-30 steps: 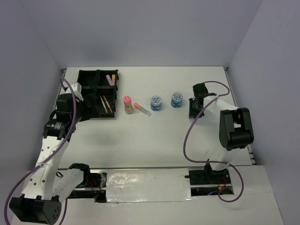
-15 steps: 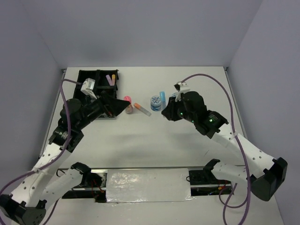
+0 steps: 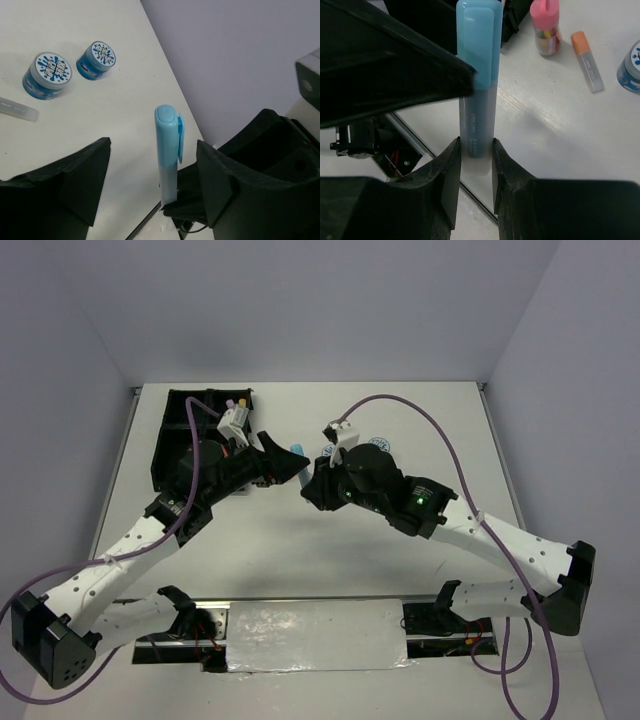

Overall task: Sort the stationery into containers
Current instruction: Pick up the pen from the center of the board, then place the pen in the storage box.

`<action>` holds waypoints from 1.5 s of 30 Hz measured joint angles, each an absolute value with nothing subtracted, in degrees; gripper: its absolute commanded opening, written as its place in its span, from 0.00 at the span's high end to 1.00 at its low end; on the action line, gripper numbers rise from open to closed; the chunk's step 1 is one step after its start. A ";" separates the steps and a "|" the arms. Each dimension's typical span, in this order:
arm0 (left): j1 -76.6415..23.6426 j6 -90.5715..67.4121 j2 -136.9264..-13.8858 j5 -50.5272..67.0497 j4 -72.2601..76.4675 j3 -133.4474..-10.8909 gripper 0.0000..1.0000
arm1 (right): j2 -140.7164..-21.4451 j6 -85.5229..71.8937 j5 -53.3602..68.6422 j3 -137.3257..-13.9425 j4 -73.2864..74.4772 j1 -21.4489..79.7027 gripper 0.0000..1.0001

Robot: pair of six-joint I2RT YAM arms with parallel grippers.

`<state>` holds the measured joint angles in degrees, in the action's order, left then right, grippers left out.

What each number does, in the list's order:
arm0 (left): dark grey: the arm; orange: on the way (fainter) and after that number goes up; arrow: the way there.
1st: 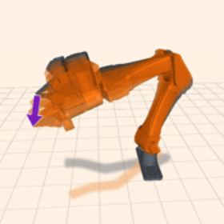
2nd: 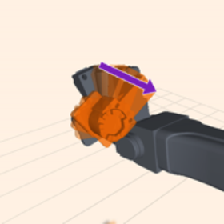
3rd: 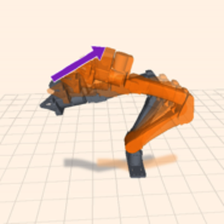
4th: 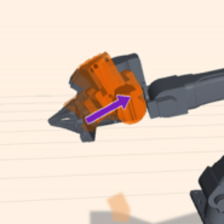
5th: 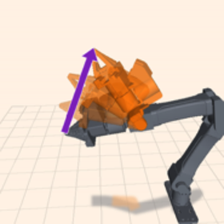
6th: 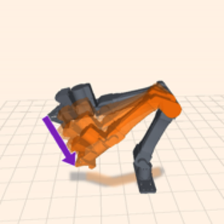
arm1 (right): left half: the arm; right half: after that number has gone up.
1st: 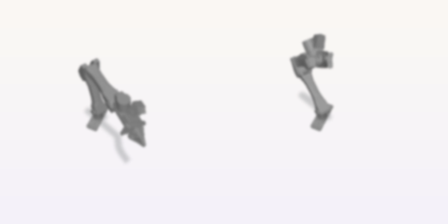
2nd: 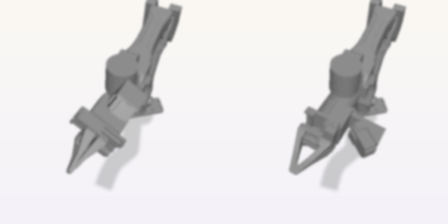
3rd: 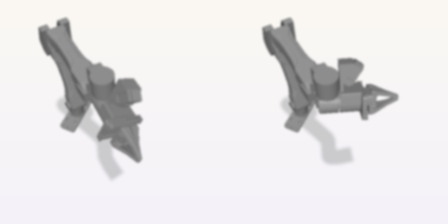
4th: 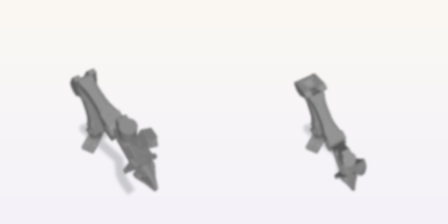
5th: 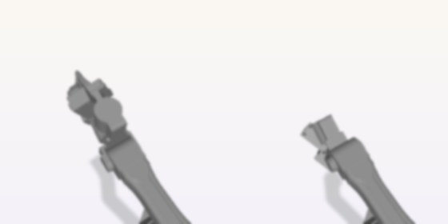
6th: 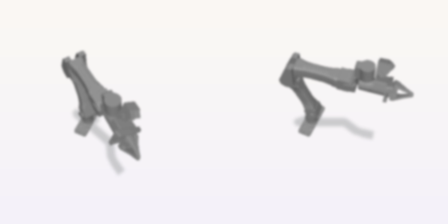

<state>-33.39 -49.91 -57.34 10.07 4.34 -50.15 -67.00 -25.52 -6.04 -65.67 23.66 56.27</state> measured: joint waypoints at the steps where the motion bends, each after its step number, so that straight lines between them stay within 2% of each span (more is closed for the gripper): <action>1: -33.74 -50.06 -57.71 9.80 4.40 -50.17 0.26 | -67.66 -25.52 -6.42 -66.37 23.57 56.53 1.00; 3: -34.17 -50.06 -58.39 9.21 4.36 -50.19 0.37 | -68.45 -25.47 -7.03 -67.33 23.57 57.21 1.00; 5: -34.41 -50.02 -58.85 9.06 4.45 -50.26 0.52 | -68.71 -25.47 -7.53 -67.79 23.64 57.69 1.00; 6: -34.46 -50.24 -58.92 9.13 4.71 -50.30 0.69 | -68.88 -25.45 -7.90 -67.94 23.75 57.82 1.00; 8: -34.76 -50.94 -59.02 9.28 5.41 -50.68 0.87 | -69.63 -25.08 -8.40 -68.27 23.62 57.89 1.00; 9: -34.89 -50.54 -59.20 9.06 5.19 -51.11 0.95 | -70.48 -24.97 -8.69 -68.58 23.44 57.89 0.92; 10: -34.87 -50.43 -59.48 8.67 4.80 -51.40 1.00 | -71.09 -24.80 -8.99 -69.08 23.35 57.89 0.70; 11: -34.70 -50.46 -59.92 8.49 4.43 -51.77 1.00 | -71.48 -24.58 -9.34 -69.34 23.18 57.87 0.45; 12: -34.61 -50.11 -60.47 7.94 3.60 -52.49 1.00 | -71.64 -24.60 -9.58 -69.34 22.81 57.82 0.01; 16: -33.52 -46.50 -64.23 3.51 -4.80 -59.81 1.00 | -69.49 -23.99 -8.99 -66.41 19.86 56.49 0.00; 21: -21.06 -39.57 -74.04 -2.85 -15.11 -76.79 1.00 | -59.94 -23.86 -8.43 -59.31 19.70 49.80 0.00; 27: -7.88 -31.94 -95.50 -8.84 -16.91 -98.04 1.00 | -51.27 -22.48 -7.88 -56.42 19.97 47.37 0.00; 29: -6.22 -29.82 -104.64 -9.23 -17.61 -106.30 1.00 | -50.15 -21.96 -7.49 -55.55 19.84 47.29 0.00; 33: -5.50 -25.56 -121.47 -10.31 -18.00 -120.57 0.93 | -49.15 -21.34 -5.93 -51.94 20.08 47.18 0.00; 36: -5.54 -23.79 -127.11 -11.60 -18.02 -121.25 0.93 | -48.60 -21.04 -4.10 -48.90 20.16 47.09 0.00; 40: -5.56 -22.52 -128.86 -13.23 -16.27 -117.54 0.94 | -48.51 -20.21 -2.52 -47.88 20.23 47.09 0.00; 45: -5.54 -22.35 -129.62 -13.80 -13.28 -116.22 0.85 | -48.16 -19.14 -2.13 -47.88 20.16 47.09 0.00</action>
